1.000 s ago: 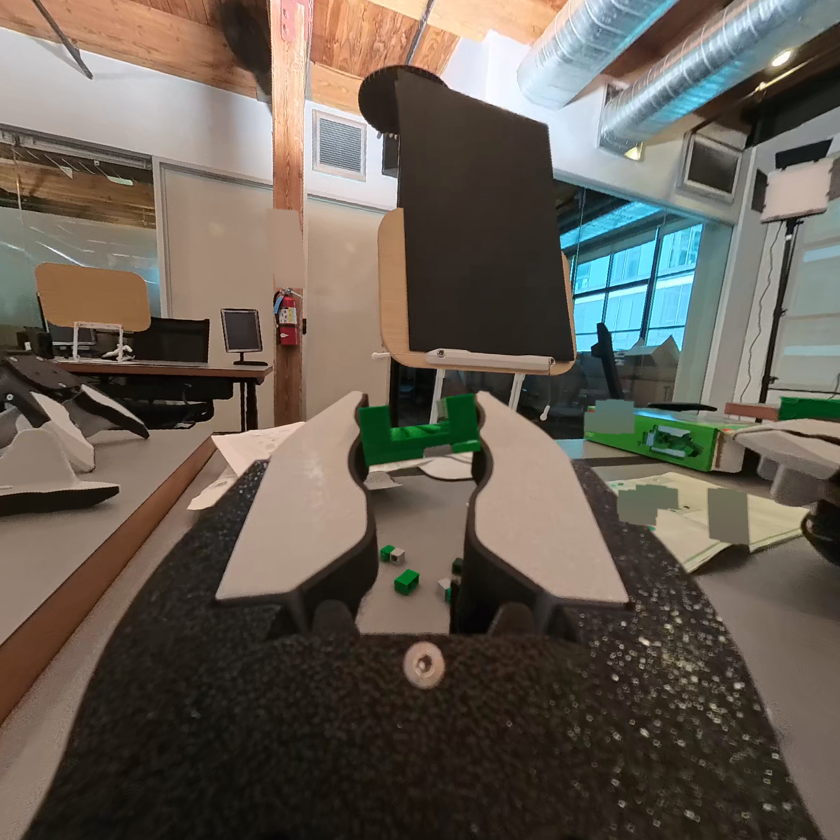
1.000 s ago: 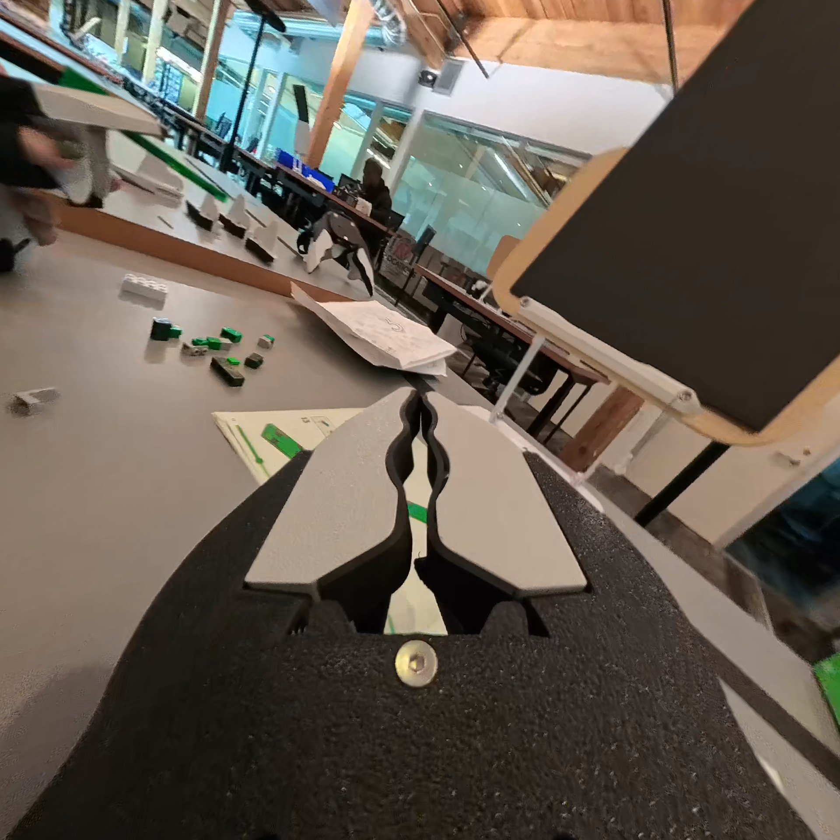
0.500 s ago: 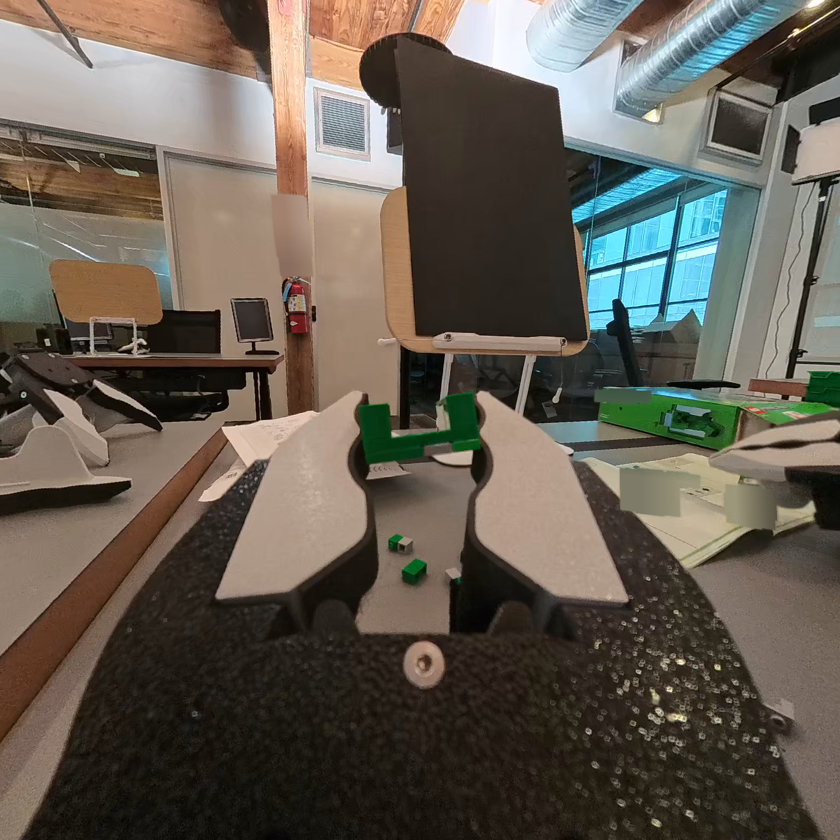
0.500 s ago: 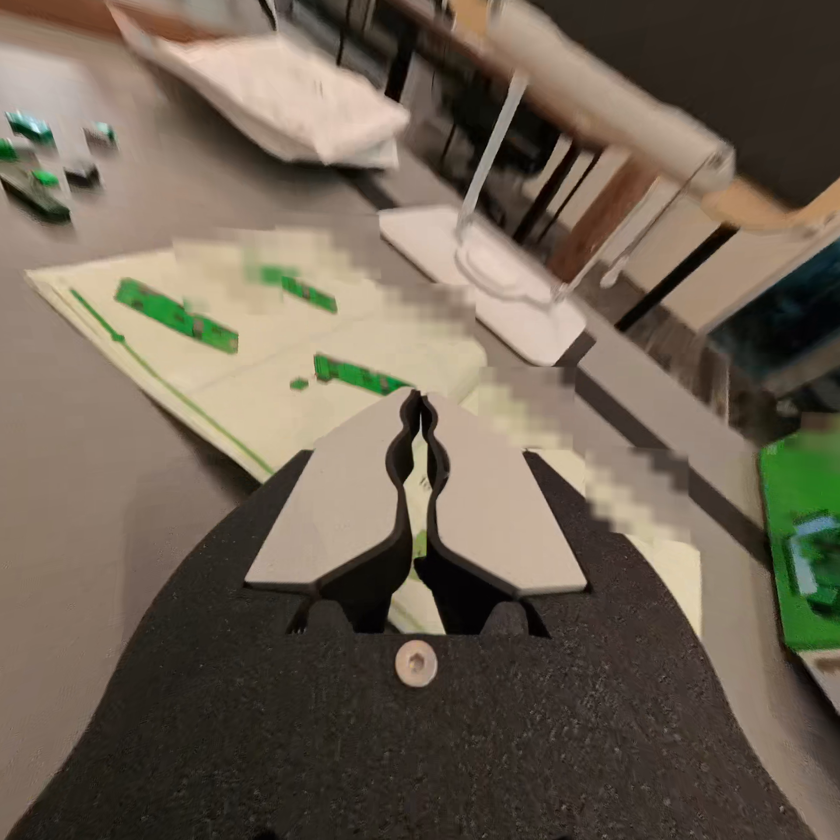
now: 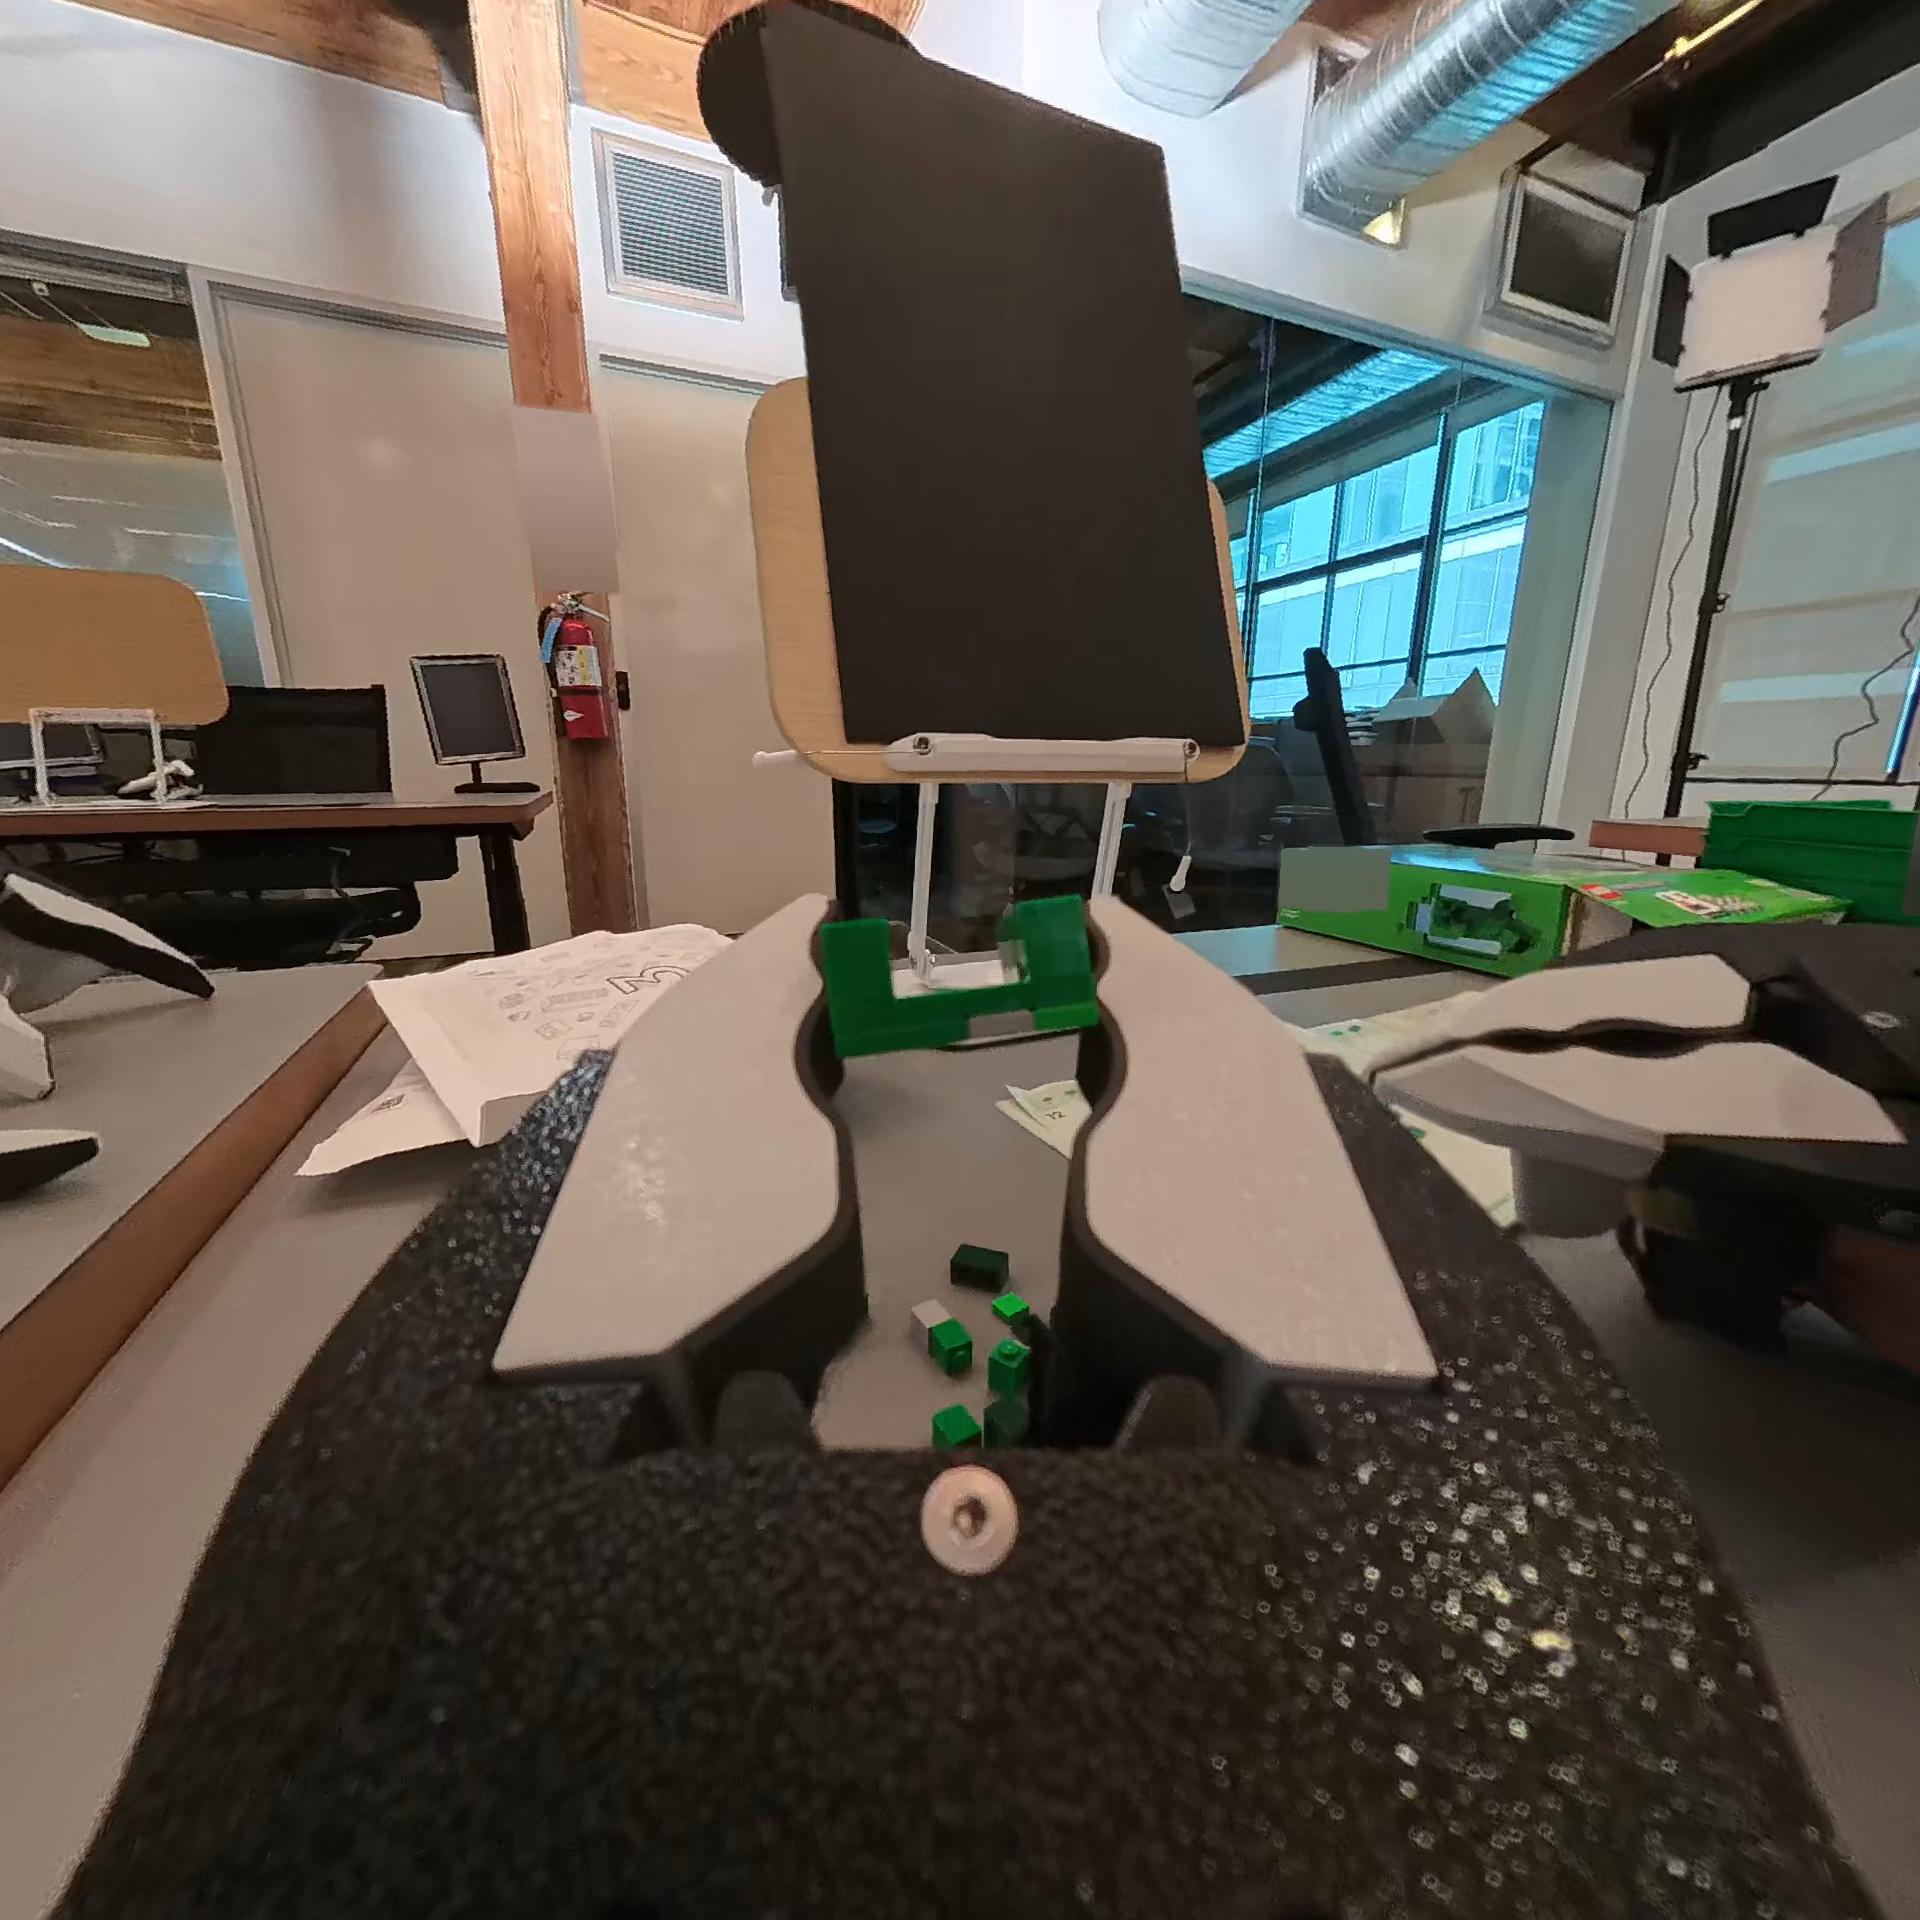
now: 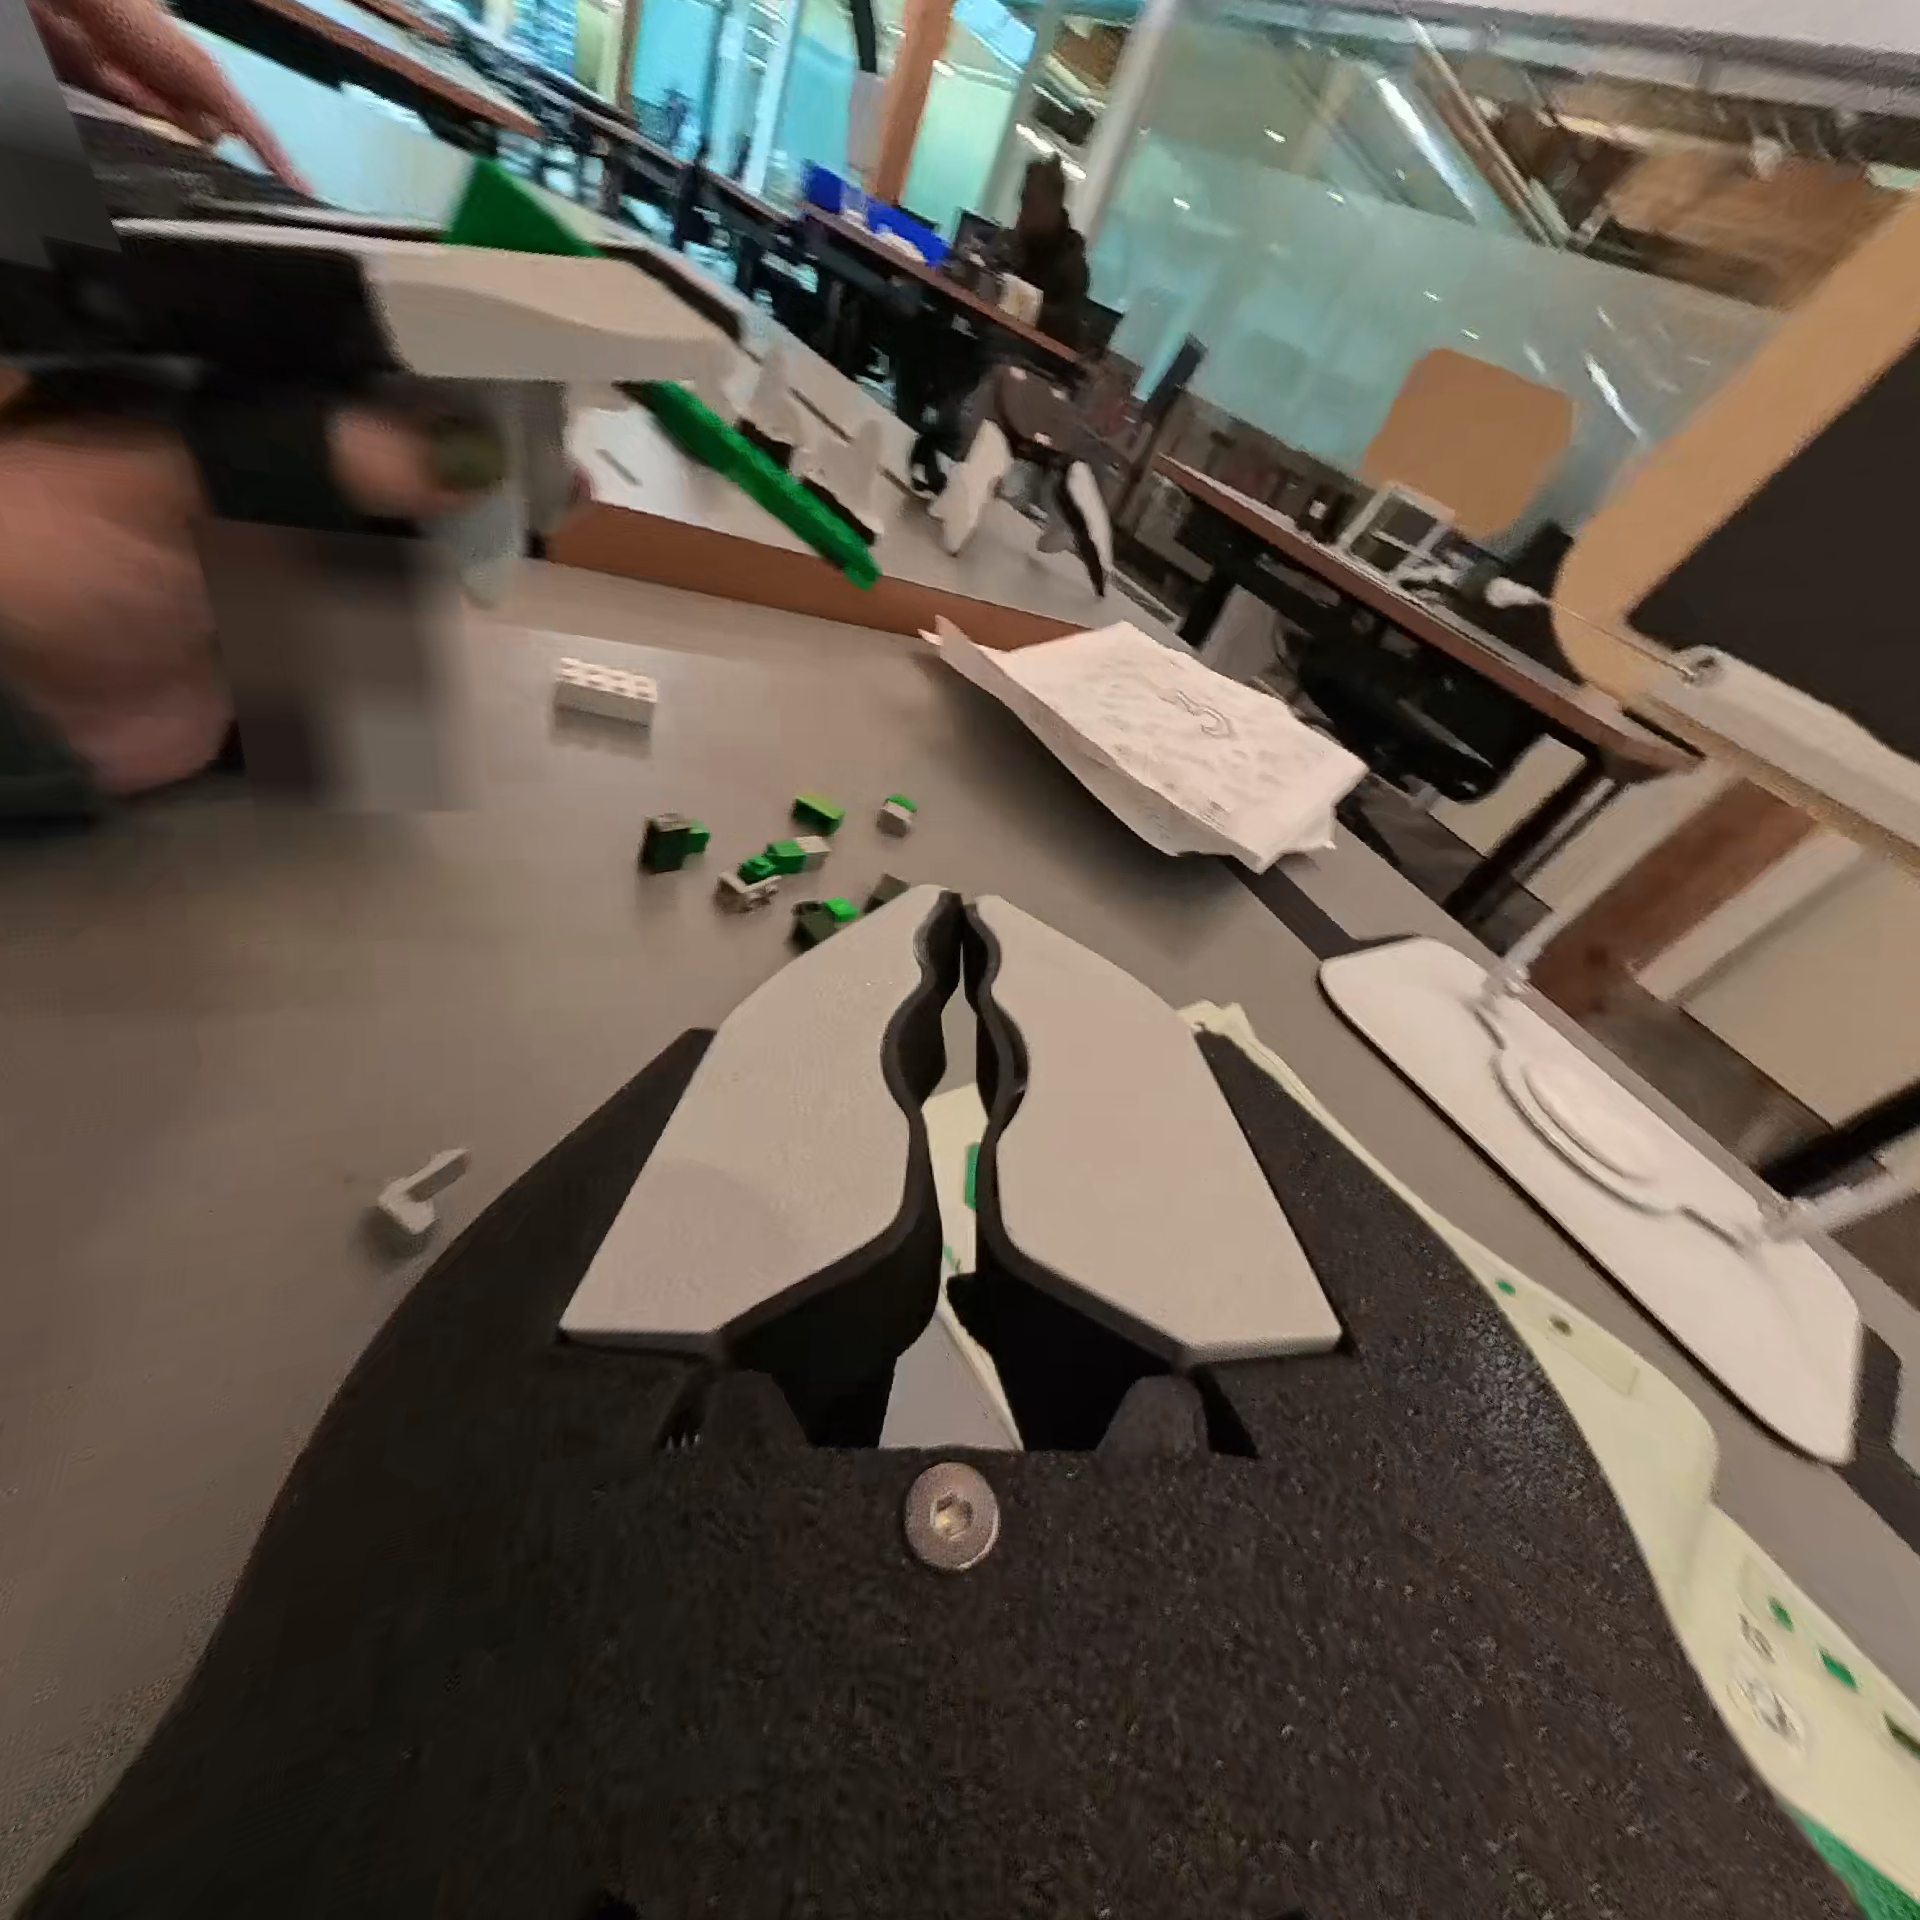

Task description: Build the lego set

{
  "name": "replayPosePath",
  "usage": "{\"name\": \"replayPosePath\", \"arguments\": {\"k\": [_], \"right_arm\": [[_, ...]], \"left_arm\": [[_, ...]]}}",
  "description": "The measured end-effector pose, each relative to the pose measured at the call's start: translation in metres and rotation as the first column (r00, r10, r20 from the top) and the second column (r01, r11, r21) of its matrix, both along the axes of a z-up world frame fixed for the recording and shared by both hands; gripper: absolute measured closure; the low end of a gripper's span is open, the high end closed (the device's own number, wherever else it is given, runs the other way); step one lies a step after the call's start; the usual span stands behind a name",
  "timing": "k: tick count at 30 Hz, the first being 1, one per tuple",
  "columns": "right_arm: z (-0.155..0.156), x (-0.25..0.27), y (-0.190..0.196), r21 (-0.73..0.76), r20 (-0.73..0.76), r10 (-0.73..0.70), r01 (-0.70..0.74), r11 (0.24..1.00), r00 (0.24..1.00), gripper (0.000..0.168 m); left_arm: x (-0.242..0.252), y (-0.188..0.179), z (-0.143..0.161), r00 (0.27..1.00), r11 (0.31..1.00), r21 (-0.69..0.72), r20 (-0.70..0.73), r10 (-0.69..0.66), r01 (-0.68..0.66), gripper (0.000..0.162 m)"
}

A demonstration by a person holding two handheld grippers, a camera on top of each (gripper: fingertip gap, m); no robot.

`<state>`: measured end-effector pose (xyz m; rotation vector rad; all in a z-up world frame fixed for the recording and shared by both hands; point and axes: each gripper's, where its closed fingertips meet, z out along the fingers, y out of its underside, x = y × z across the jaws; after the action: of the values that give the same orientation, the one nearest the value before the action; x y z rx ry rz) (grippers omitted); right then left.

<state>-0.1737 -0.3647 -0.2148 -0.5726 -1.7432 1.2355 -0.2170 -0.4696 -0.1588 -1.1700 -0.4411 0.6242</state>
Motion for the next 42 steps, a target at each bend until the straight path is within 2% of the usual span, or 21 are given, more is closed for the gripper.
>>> {"name": "replayPosePath", "arguments": {"k": [4, 7, 9, 11, 13, 15, 17, 22, 25, 28, 30, 33, 38, 42], "right_arm": [[0.001, 0.002, -0.006, 0.002, -0.013, 0.051, -0.051, 0.999, 0.999, 0.168], [0.0, -0.015, -0.01, 0.032, -0.025, 0.061, -0.06, 0.998, 0.998, 0.166], [-0.017, -0.031, -0.021, 0.112, 0.079, 0.116, -0.125, 0.986, 0.99, 0.164], [-0.042, -0.035, -0.036, 0.18, 0.27, 0.24, -0.294, 0.939, 0.933, 0.152], [-0.054, -0.045, -0.039, 0.206, 0.361, 0.272, -0.361, 0.909, 0.892, 0.135], [-0.055, -0.048, -0.042, 0.221, 0.355, 0.328, -0.42, 0.88, 0.875, 0.138], [-0.065, -0.048, -0.042, 0.206, 0.449, 0.323, -0.448, 0.87, 0.833, 0.145], [-0.07, -0.048, -0.041, 0.149, 0.544, 0.307, -0.449, 0.881, 0.781, 0.159], [-0.071, -0.049, -0.04, 0.142, 0.554, 0.289, -0.431, 0.891, 0.781, 0.168], [-0.071, -0.047, -0.041, 0.16, 0.535, 0.298, -0.441, 0.883, 0.79, 0.167], [-0.07, -0.044, -0.042, 0.16, 0.535, 0.315, -0.46, 0.873, 0.784, 0.154], [-0.071, -0.043, -0.039, 0.14, 0.558, 0.305, -0.45, 0.882, 0.771, 0.149], [-0.077, -0.046, -0.037, 0.089, 0.661, 0.243, -0.396, 0.914, 0.71, 0.153], [-0.078, -0.049, -0.036, 0.088, 0.672, 0.216, -0.365, 0.927, 0.708, 0.156]], "left_arm": [[-0.002, -0.003, 0.002, 0.999, 0.998, 0.065, 0.029, -0.023, 0.022, 0.12], [0.0, 0.001, 0.002, 0.998, 0.996, 0.072, 0.031, -0.048, 0.046, 0.12], [0.001, 0.003, 0.001, 0.998, 0.997, 0.059, 0.028, -0.055, 0.054, 0.12], [0.001, 0.004, 0.001, 0.997, 0.996, 0.057, 0.026, -0.068, 0.066, 0.12], [0.001, 0.005, 0.001, 0.996, 0.995, 0.063, 0.029, -0.08, 0.078, 0.12], [0.001, 0.005, 0.001, 0.995, 0.994, 0.069, 0.032, -0.091, 0.089, 0.12], [0.001, 0.006, 0.001, 0.994, 0.993, 0.066, 0.031, -0.102, 0.1, 0.12], [0.004, 0.014, -0.001, 0.992, 0.992, 0.018, 0.019, -0.125, 0.124, 0.12], [0.006, 0.018, -0.003, 0.991, 0.991, -0.012, 0.011, -0.131, 0.131, 0.12], [0.006, 0.019, -0.003, 0.991, 0.991, -0.022, 0.005, -0.13, 0.13, 0.12], [0.006, 0.018, -0.003, 0.992, 0.992, -0.016, 0.005, -0.129, 0.129, 0.12], [0.006, 0.017, -0.002, 0.992, 0.992, -0.008, 0.007, -0.128, 0.129, 0.12], [0.006, 0.018, -0.003, 0.99, 0.99, -0.016, 0.01, -0.138, 0.138, 0.12], [0.006, 0.018, -0.003, 0.99, 0.99, -0.017, 0.013, -0.141, 0.141, 0.12]]}}
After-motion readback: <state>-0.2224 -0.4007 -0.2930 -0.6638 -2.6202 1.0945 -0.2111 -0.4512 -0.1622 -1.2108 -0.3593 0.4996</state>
